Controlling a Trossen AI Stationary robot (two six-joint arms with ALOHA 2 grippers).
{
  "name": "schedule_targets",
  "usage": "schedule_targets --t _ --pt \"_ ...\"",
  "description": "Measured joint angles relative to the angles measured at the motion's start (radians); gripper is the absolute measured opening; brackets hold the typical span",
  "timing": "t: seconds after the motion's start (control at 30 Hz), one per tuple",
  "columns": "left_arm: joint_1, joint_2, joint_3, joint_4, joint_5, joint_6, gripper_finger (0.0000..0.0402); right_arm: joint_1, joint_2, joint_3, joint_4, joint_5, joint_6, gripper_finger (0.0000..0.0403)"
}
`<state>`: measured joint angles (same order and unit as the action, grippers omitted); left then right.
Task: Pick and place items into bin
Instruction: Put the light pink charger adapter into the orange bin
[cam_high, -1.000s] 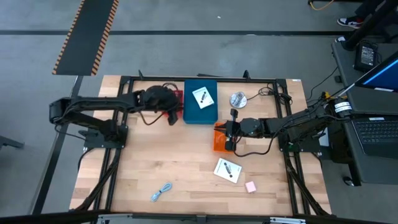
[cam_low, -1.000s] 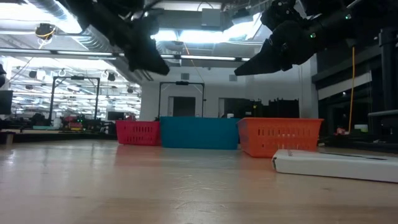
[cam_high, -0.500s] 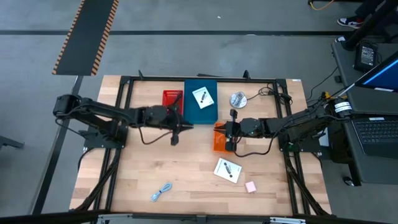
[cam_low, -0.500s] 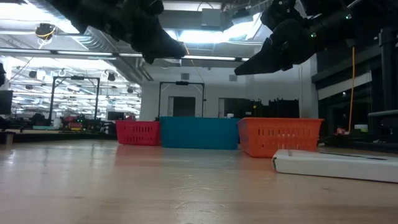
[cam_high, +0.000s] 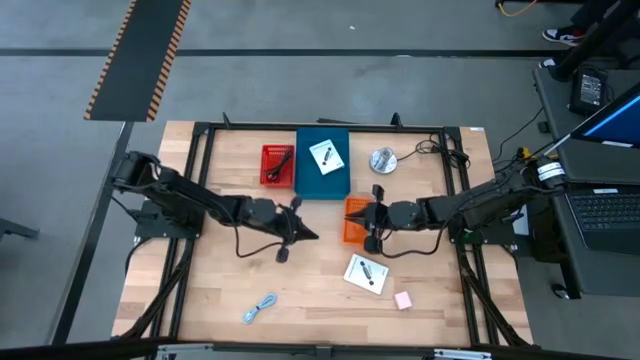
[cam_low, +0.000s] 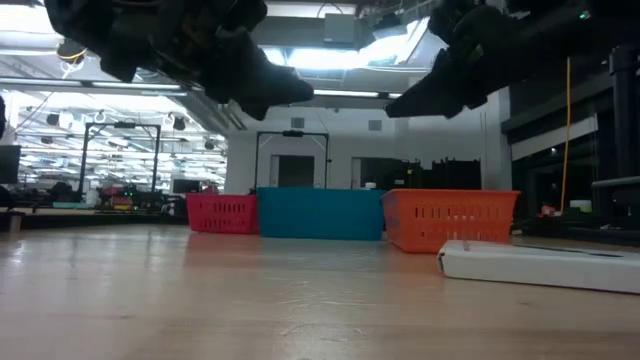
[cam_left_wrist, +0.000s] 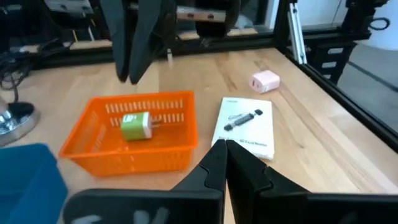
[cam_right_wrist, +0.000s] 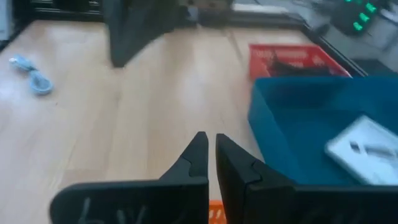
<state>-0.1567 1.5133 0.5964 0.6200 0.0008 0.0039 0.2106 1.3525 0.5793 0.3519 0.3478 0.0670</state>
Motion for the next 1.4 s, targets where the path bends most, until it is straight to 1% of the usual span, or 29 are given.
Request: schedule_targets --t 0.07,0.17,0.27,0.37,0.53,0.67,0.77,0.87,0.97,1.07,1.13,1.4 --pt "-0.002 0.024 0.000 0.036 0.000 0.002 0.0001 0.033 0.000 0.016 -0.082 0.077 0.057 0.0012" --pt "-0.002 0.042 0.000 0.074 0.000 0.003 0.0002 0.086 0.000 0.085 -0.298 0.139 0.167 0.0012" --pt "-0.001 0.043 0.000 0.073 0.000 0.021 0.0003 0.137 0.000 0.176 -0.519 0.149 0.309 0.0012" --pt "-0.001 0.043 0.000 0.073 0.000 0.029 0.0001 0.189 0.000 0.259 -0.690 0.155 0.450 0.0012" --pt "-0.001 0.043 0.000 0.073 0.000 0.045 0.0003 0.273 0.000 0.358 -0.973 0.175 0.761 0.0004" --pt "-0.001 0.043 0.000 0.101 -0.001 0.112 0.0001 0.345 0.018 0.420 -1.113 0.177 0.964 0.0001" --pt "-0.001 0.042 0.001 0.128 -0.001 0.150 0.0002 0.397 0.067 0.480 -1.225 0.174 1.090 0.0000" --pt "-0.001 0.036 0.001 0.137 -0.001 0.157 0.0005 0.441 0.136 0.553 -1.349 0.139 1.213 0.0000" --pt "-0.001 0.036 0.001 0.132 -0.002 0.157 0.0005 0.478 0.210 0.630 -1.462 0.072 1.337 0.0000" --pt "-0.001 0.036 0.001 0.132 -0.002 0.148 0.0002 0.518 0.273 0.693 -1.522 0.002 1.415 0.0000" --pt "-0.001 0.036 0.001 0.132 -0.002 0.129 0.0001 0.548 0.306 0.723 -1.527 -0.028 1.459 0.0000" --pt "-0.004 0.036 0.001 0.120 0.025 0.086 0.0001 0.669 0.381 0.795 -1.519 -0.063 1.690 0.0000"
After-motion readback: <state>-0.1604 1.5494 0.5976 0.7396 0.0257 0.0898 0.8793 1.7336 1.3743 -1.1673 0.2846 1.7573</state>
